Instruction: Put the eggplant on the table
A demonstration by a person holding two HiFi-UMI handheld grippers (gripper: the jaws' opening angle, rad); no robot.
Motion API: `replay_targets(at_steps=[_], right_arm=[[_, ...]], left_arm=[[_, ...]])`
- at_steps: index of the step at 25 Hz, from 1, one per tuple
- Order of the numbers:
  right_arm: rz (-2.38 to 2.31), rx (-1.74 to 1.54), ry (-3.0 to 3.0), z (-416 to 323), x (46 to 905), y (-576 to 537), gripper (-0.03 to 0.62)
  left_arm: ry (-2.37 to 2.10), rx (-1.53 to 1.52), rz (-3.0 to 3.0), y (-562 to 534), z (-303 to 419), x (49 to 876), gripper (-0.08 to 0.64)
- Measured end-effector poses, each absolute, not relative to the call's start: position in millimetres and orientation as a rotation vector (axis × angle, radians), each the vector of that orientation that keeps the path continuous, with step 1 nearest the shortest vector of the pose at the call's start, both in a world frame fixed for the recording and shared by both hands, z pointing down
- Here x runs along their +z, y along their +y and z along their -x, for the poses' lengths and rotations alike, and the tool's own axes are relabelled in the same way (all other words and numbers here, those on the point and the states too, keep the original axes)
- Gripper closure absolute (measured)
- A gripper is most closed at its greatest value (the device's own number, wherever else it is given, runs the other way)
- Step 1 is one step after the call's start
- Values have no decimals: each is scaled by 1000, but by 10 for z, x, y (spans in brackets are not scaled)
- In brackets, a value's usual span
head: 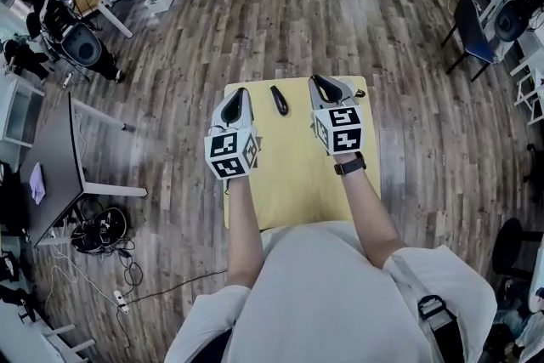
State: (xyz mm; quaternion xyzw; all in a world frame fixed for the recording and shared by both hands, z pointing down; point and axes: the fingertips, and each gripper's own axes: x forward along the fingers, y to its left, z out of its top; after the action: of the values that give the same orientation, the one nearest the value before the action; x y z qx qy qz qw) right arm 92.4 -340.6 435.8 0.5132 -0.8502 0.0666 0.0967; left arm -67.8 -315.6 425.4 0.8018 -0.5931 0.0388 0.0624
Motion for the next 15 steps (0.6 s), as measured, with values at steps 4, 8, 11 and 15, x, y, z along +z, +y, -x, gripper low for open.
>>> replay_targets(at_steps=[4,8,11,15], right_arm=[[-1551,178,-2558,-984,4199,-3371,566],[-1564,161,-2588,-1019,4096,-3315,568],[-1568,151,-2605,-1043,4064,-3276,568],[-1574,123,-2619,-1029,3997,-3259,568]], left_arm=[[-1813,84,-2453,-3115,629,4078,551],[-1834,64,-2466,-3068,615,3970,551],[-1845,59,-2468,-3034,601,3954,551],[-1844,57,-2480,-3030,603,3929,551]])
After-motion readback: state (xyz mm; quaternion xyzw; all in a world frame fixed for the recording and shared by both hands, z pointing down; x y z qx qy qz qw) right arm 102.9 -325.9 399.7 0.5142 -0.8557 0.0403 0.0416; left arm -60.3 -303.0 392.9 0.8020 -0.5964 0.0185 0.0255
